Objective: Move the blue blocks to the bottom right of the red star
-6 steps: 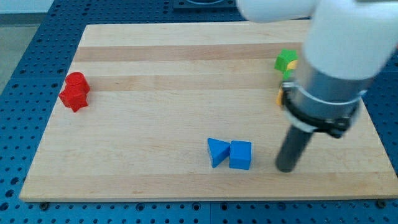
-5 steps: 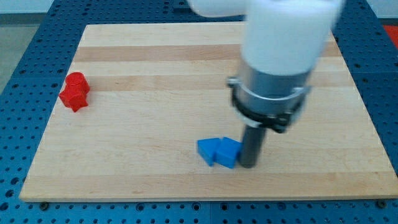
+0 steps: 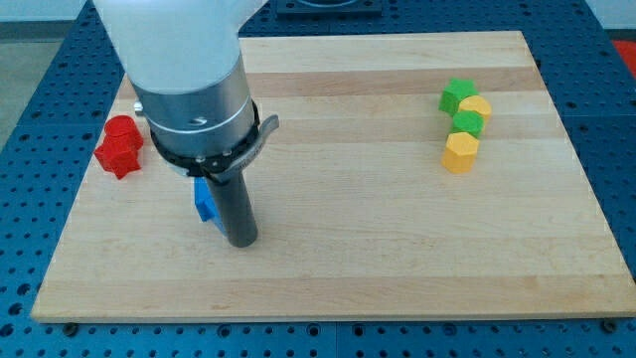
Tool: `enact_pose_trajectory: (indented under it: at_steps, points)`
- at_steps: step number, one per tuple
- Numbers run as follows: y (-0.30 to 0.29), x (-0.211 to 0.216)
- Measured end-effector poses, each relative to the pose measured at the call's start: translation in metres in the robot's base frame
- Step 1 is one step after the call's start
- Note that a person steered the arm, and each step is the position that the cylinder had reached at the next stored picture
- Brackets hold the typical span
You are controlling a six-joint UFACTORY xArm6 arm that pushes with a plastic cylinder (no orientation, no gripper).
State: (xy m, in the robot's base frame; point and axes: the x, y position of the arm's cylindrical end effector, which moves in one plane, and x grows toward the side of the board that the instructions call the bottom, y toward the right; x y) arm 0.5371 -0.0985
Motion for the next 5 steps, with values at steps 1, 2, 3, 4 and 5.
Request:
enact_pose_trajectory:
  at_steps: [1, 2, 3, 4, 5]
  points:
    - [0.000, -0.012]
    - [-0.002, -0.020]
    - [-0.010, -0.026]
    - [-0.015, -0.035]
    - [-0.016, -0.047]
